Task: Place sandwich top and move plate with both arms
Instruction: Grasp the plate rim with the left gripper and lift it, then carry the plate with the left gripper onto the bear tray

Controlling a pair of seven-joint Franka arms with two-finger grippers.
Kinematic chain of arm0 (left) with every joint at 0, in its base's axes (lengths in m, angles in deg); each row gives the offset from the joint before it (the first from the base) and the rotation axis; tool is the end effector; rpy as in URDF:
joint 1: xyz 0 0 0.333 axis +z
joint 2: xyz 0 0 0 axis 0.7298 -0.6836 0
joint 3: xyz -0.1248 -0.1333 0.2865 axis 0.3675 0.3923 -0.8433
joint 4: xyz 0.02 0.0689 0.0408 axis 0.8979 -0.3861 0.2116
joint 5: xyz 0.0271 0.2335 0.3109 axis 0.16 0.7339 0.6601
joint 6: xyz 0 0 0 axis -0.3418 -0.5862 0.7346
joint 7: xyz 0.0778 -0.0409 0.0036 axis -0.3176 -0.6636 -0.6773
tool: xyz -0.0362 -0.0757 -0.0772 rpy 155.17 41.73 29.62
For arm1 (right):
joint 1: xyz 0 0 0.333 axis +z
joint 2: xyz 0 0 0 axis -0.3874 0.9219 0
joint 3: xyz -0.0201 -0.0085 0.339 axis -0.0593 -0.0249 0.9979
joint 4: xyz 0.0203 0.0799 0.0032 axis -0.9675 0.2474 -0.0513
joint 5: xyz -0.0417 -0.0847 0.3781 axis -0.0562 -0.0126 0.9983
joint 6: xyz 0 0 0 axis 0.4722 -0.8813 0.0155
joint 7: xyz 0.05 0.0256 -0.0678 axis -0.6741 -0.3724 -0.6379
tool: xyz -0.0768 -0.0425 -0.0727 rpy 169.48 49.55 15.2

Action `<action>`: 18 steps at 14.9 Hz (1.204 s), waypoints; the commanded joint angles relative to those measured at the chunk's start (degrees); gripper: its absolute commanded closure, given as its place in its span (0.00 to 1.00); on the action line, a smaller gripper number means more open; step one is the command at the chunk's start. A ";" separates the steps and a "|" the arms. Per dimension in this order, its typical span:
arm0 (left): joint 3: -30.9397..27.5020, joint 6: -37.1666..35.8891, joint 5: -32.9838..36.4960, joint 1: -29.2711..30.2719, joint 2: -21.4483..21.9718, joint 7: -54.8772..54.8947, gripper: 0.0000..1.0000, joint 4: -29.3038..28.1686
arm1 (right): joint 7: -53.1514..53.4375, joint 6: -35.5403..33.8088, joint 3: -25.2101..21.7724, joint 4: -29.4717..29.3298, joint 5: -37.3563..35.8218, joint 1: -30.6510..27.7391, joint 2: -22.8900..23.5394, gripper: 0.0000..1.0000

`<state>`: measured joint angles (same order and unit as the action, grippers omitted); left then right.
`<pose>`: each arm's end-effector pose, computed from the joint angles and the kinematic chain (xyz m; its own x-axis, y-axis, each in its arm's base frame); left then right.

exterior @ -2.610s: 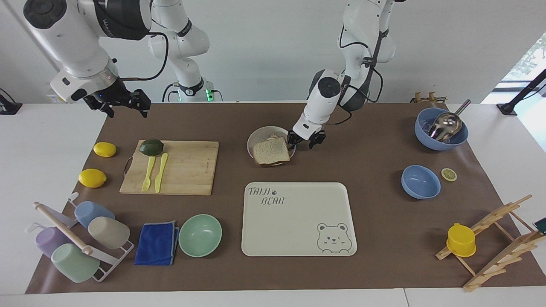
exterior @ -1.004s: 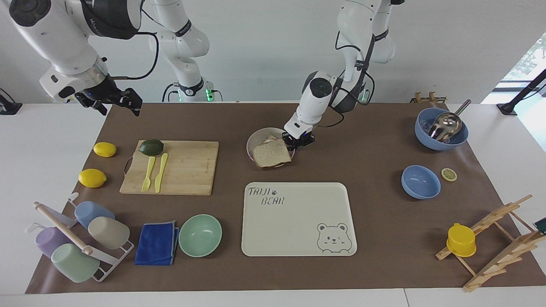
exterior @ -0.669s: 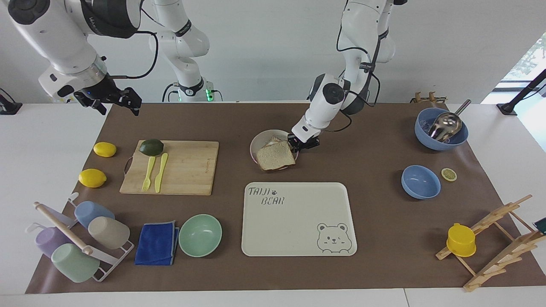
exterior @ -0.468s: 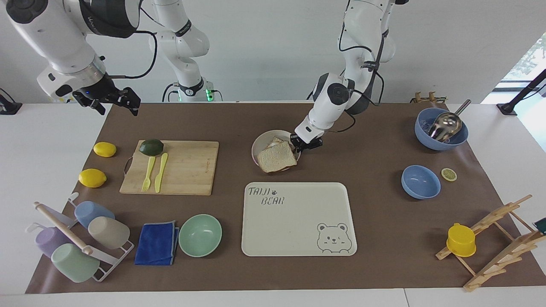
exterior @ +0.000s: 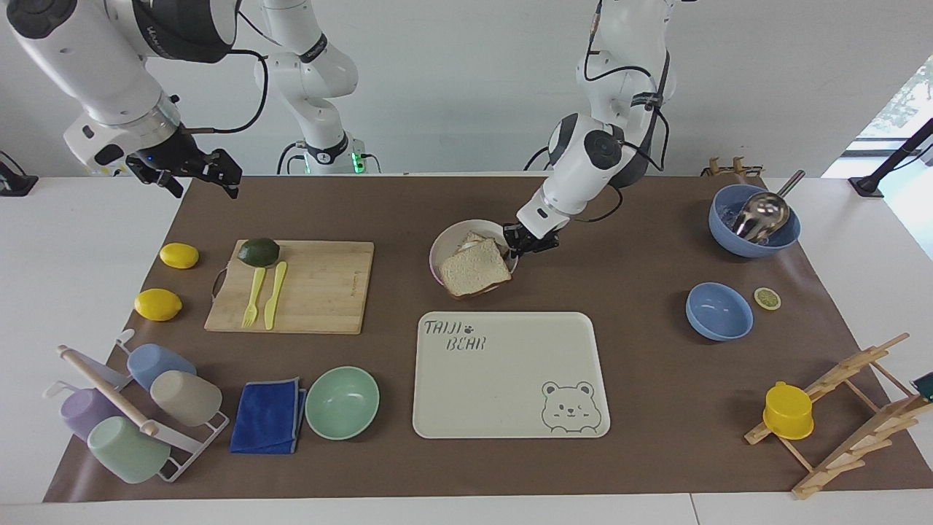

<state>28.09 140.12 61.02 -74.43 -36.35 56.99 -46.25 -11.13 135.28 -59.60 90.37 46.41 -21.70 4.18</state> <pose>0.4576 -0.3057 0.3890 0.9910 -0.1124 -0.0728 -0.0828 -0.9415 0.3266 0.5330 -0.0544 0.6165 0.9843 -0.0389 -0.1719 -0.0379 -0.9992 0.0095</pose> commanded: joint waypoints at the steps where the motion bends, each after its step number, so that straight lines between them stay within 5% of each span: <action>1: -0.16 -6.75 -1.85 4.43 -2.04 3.48 1.00 7.38 | 1.15 0.79 0.01 0.39 1.34 -0.30 -0.75 0.00; 6: -0.16 -12.74 -1.77 10.24 -8.63 4.20 1.00 19.95 | 0.97 0.61 0.09 1.10 1.34 0.14 -1.19 0.00; 12: -0.25 -15.12 1.56 12.18 -24.61 4.20 1.00 38.93 | 0.97 0.53 0.09 1.10 1.34 -0.04 -1.19 0.00; 18: -0.25 -13.90 2.01 12.36 -30.80 6.99 1.00 43.97 | 0.97 0.53 0.09 1.10 1.34 -0.04 -1.19 0.00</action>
<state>27.63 127.74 62.25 -62.58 -66.21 61.82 -5.30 -11.13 135.33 -59.47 90.41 46.42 -21.62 4.10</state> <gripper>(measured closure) 0.952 0.000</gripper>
